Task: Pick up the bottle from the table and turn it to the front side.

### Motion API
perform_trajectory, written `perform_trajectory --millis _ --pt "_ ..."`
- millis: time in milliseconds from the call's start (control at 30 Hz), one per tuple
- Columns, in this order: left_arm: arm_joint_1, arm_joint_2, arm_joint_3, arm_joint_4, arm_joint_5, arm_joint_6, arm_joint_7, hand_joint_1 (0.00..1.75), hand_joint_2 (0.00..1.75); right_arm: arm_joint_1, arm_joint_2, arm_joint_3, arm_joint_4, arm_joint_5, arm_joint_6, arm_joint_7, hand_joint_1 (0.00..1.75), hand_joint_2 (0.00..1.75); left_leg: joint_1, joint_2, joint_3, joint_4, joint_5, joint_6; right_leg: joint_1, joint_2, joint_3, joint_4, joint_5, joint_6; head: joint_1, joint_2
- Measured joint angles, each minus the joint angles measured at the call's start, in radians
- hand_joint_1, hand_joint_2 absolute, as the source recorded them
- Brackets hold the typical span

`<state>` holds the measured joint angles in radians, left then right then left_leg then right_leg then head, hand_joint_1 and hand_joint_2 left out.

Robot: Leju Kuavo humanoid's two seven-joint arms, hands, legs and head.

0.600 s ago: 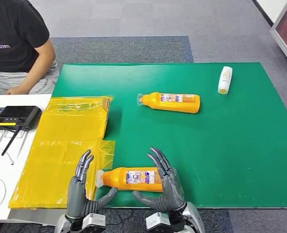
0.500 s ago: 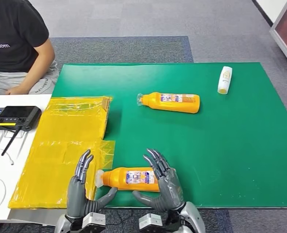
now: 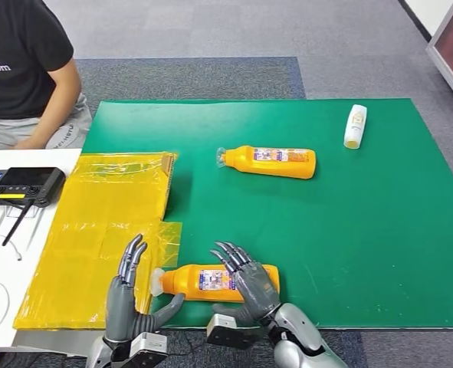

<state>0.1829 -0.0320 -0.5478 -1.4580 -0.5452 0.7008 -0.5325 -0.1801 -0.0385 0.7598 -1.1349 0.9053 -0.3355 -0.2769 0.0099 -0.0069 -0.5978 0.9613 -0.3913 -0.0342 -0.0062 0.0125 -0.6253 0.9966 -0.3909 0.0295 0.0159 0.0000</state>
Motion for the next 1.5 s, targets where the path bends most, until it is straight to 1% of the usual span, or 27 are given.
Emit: perform_trajectory --millis 300,433,500,567,633,767,900,967,1067,1100,1200,1233,1500 --pt "0.004 -0.005 0.005 0.001 -0.010 0.000 -0.003 0.00 1.75 -0.043 -0.003 0.014 0.011 -0.018 0.129 0.061 0.00 1.75 0.000 0.000 0.001 0.000 0.000 0.000 0.000 0.000 0.000 0.000 0.001 -0.001 0.000 0.000" --pt "0.012 -0.018 0.019 0.003 -0.025 0.000 -0.018 0.00 1.75 -0.083 -0.024 0.036 0.029 -0.023 0.201 0.090 0.00 1.75 0.000 0.000 0.003 0.000 0.000 0.000 0.000 0.000 0.002 0.000 0.002 -0.002 0.000 0.000" --pt "0.020 -0.030 0.031 0.003 -0.034 0.000 -0.023 0.00 1.75 -0.107 -0.037 0.054 0.042 -0.007 0.222 0.108 0.00 1.75 0.000 0.000 0.005 0.000 0.000 0.000 0.000 0.000 0.004 0.000 0.002 -0.002 0.000 0.000" --pt "0.032 -0.039 0.042 0.003 -0.044 0.000 -0.023 0.00 1.75 -0.128 -0.048 0.072 0.056 0.023 0.227 0.132 0.00 1.75 0.000 0.000 0.006 0.000 0.000 0.000 0.000 0.000 0.005 -0.001 0.002 -0.001 0.000 0.000" --pt "0.046 -0.046 0.053 0.002 -0.062 0.000 -0.014 0.00 1.75 -0.147 -0.056 0.089 0.071 0.072 0.221 0.173 0.00 1.75 0.000 0.000 0.007 0.000 0.001 0.001 0.000 0.000 0.006 -0.001 0.002 -0.001 0.000 0.000" --pt "0.072 -0.054 0.075 -0.007 -0.111 0.000 0.021 0.00 1.75 -0.172 -0.060 0.115 0.094 0.183 0.210 0.288 0.00 1.75 0.000 0.000 0.007 0.000 0.002 0.002 0.000 0.000 0.008 -0.001 0.003 -0.001 0.000 0.000" --pt "0.098 -0.061 0.101 -0.035 -0.161 0.000 0.060 0.00 1.75 -0.183 -0.055 0.135 0.104 0.270 0.239 0.387 0.00 1.75 0.000 0.000 0.011 0.000 0.000 0.001 0.000 0.000 0.011 -0.001 0.002 -0.001 0.000 0.000" --pt "0.106 -0.065 0.109 -0.047 -0.173 0.000 0.072 0.00 1.75 -0.187 -0.049 0.140 0.107 0.303 0.265 0.419 0.00 1.75 0.000 0.000 0.014 0.000 -0.002 0.001 0.000 0.000 0.013 -0.001 0.001 -0.001 0.000 0.000" --pt "0.115 -0.070 0.116 -0.059 -0.183 0.000 0.082 0.00 1.75 -0.192 -0.042 0.146 0.114 0.339 0.294 0.445 0.00 1.75 0.000 0.000 0.020 0.000 -0.008 0.002 0.000 0.001 0.018 -0.001 -0.004 -0.001 0.000 0.000" --pt "0.117 -0.072 0.118 -0.062 -0.185 0.000 0.085 0.00 1.75 -0.193 -0.040 0.148 0.116 0.350 0.302 0.450 0.03 1.75 0.000 0.000 0.022 0.000 -0.010 0.001 0.000 0.001 0.019 -0.002 -0.006 -0.002 0.000 0.000" --pt "0.119 -0.076 0.123 -0.066 -0.187 0.000 0.087 0.00 1.75 -0.197 -0.036 0.151 0.123 0.366 0.312 0.456 1.34 1.75 0.000 0.000 0.027 -0.001 -0.012 0.000 0.001 0.001 0.020 -0.002 -0.009 -0.003 0.000 0.000" --pt "0.119 -0.077 0.124 -0.066 -0.187 0.000 0.087 0.00 1.75 -0.197 -0.035 0.151 0.126 0.368 0.312 0.455 1.75 1.75 0.000 0.001 0.028 -0.001 -0.012 0.000 0.001 0.002 0.021 -0.002 -0.009 -0.003 0.000 0.000" --pt "0.119 -0.080 0.128 -0.066 -0.177 0.000 0.080 0.00 1.75 -0.212 -0.025 0.154 0.170 0.379 0.294 0.428 1.75 1.75 0.000 0.001 0.029 -0.001 -0.010 0.001 0.001 0.003 0.023 -0.002 -0.006 -0.004 0.000 0.000"
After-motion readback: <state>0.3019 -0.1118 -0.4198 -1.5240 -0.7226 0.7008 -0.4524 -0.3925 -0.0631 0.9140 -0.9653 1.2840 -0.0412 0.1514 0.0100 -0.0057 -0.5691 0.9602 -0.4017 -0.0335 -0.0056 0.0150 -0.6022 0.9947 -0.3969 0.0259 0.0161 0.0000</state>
